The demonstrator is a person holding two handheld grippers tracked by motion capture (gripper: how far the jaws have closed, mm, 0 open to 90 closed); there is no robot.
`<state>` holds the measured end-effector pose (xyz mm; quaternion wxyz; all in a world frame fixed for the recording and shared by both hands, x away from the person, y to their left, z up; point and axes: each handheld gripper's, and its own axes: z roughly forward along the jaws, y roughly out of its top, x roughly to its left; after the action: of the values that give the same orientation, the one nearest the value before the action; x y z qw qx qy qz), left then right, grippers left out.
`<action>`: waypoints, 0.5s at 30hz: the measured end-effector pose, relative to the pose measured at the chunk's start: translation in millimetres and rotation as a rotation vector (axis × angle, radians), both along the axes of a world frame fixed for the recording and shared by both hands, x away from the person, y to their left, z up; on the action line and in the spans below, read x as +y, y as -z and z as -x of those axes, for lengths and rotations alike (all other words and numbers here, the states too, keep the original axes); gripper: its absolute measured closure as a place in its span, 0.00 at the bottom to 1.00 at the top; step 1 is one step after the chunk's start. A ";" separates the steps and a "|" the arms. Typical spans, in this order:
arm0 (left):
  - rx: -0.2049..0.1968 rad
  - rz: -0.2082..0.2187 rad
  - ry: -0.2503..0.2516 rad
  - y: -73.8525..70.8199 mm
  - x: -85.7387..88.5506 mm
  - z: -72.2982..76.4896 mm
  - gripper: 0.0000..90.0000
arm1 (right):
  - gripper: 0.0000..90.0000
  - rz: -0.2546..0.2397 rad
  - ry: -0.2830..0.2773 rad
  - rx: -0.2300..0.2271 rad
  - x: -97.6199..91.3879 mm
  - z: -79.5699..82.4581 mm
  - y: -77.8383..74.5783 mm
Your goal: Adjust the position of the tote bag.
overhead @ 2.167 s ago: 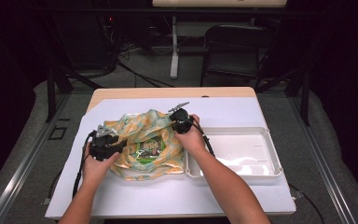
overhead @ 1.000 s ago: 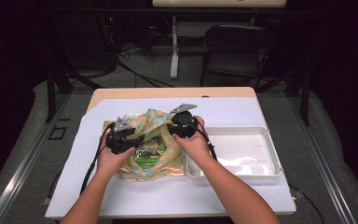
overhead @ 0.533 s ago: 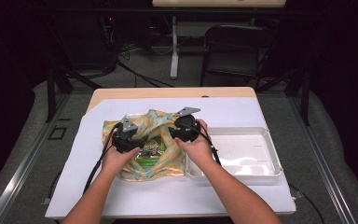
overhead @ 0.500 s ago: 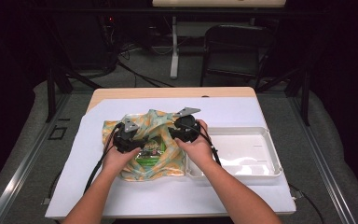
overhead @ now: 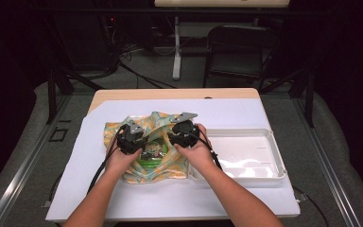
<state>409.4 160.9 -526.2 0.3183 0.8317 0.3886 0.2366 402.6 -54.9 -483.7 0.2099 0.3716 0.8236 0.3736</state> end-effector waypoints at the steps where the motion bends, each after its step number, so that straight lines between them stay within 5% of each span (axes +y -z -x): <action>1: -0.012 0.003 -0.001 0.5 -0.7 -0.6 0.86 | 0.63 0.016 -0.005 -0.003 3.6 1.0 1.8; 5: -0.018 -0.015 0.015 -1.9 -0.1 -2.3 0.92 | 0.63 0.033 -0.011 0.007 6.4 1.0 4.2; 15: -0.053 0.067 -0.036 -7.3 17.5 -15.8 1.00 | 0.63 0.077 0.007 0.048 10.8 -2.1 18.0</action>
<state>425.2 178.4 -518.9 0.3516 0.8068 0.4028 0.2513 404.6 -44.1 -501.7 0.2057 0.3751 0.8407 0.3321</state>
